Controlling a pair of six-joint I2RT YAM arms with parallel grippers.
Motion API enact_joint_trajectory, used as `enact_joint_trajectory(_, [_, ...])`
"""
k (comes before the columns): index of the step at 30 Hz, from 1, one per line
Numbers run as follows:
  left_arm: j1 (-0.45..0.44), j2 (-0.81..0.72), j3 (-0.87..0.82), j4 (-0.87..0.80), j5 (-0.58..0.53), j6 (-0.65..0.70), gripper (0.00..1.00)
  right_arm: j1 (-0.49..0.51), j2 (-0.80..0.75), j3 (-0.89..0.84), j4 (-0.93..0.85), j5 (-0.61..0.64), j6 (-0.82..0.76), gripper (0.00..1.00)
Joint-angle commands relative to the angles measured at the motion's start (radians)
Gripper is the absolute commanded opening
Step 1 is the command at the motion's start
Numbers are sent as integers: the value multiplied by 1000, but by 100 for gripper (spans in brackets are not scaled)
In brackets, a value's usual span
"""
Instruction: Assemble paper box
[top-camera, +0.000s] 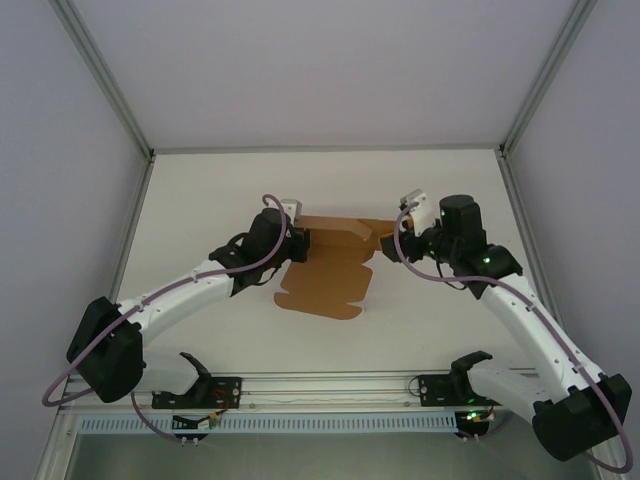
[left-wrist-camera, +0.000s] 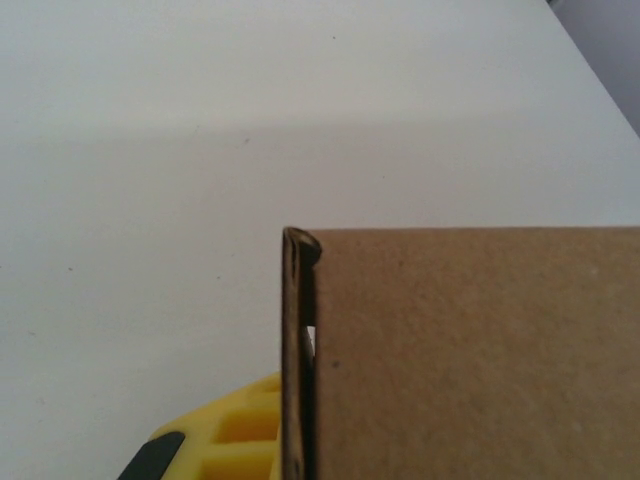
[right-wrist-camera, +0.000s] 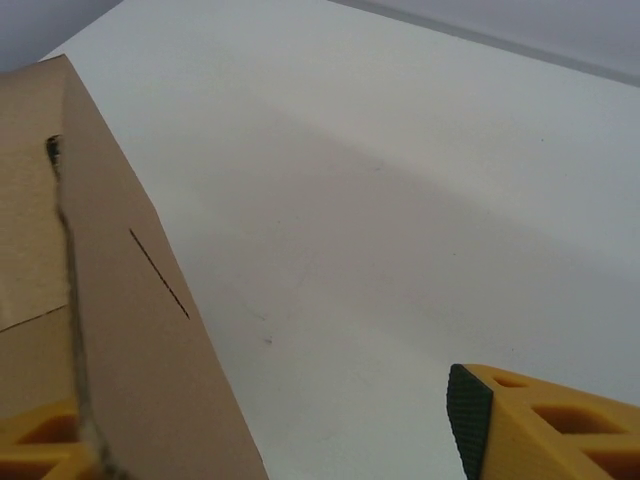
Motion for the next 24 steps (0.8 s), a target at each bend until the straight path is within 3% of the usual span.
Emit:
enact_joint_trajectory(1, [-4, -24, 15, -33, -6, 21, 0, -4, -10, 44, -41, -19, -14, 59])
enact_joint_trajectory(8, [-3, -15, 28, -25, -1, 20, 0, -4, 49, 68, -78, -66, -33, 48])
enact_joint_trajectory(12, [-4, -4, 39, -21, 17, 22, 0, -5, 70, 70, -64, -76, -36, 47])
enact_joint_trajectory(15, [-4, 0, 43, -19, 13, 20, 0, -5, 77, 77, -59, -60, -34, 35])
enact_joint_trajectory(24, [-4, 2, 45, -28, -12, 22, 0, -4, 87, 71, -53, 48, -29, 11])
